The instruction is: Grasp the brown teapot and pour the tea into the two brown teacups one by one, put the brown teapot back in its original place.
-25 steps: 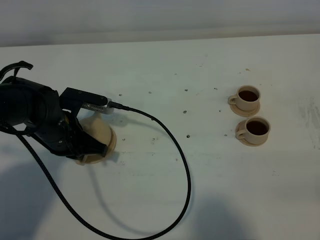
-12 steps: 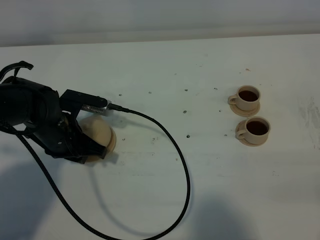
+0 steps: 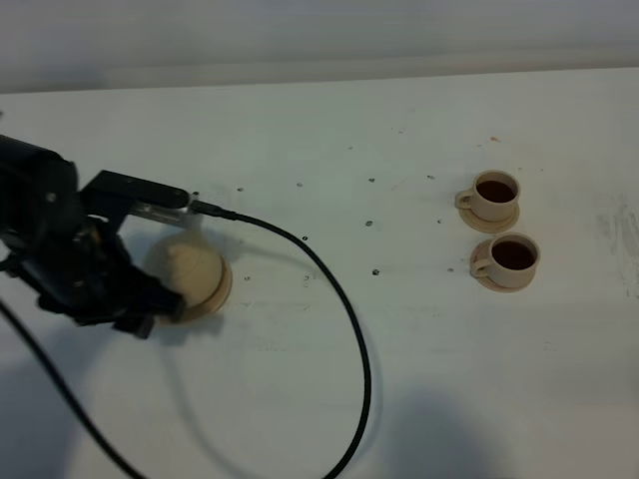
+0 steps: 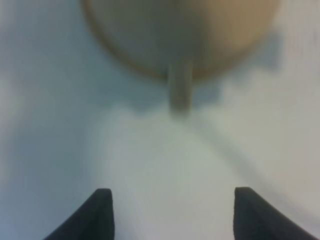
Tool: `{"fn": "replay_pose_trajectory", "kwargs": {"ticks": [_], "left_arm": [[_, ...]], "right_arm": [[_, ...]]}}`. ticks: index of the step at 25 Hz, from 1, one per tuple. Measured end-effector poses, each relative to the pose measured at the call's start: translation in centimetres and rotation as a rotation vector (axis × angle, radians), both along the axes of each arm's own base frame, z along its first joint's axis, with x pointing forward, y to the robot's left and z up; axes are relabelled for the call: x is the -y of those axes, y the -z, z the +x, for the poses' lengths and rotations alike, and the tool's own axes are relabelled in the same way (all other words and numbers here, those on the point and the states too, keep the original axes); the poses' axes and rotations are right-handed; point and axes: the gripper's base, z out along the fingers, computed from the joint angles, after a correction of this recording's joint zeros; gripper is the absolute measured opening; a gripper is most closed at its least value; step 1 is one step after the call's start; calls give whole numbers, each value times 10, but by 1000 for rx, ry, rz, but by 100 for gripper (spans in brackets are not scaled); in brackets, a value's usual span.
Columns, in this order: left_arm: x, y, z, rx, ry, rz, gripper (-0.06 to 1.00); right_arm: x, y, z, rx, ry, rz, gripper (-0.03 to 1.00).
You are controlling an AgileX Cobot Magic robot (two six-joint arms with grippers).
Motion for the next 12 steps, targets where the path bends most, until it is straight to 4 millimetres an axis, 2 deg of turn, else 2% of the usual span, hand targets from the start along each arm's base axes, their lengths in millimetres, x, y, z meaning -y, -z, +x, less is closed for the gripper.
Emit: {"fn": "replay_pose_trajectory", "kwargs": {"ticks": [3, 6, 9, 12], "left_arm": [[-9, -29, -24, -44, -5, 18, 52], [-16, -55, -45, -10, -7, 7, 52], [-24, -64, -69, 38, -9, -15, 52], [-33, -61, -95, 75, -10, -33, 52]], "right_arm": [[0, 0, 0, 0, 0, 0, 54], [0, 0, 0, 0, 0, 0, 54], [0, 0, 0, 0, 0, 0, 54], [0, 0, 0, 0, 0, 0, 54]]}}
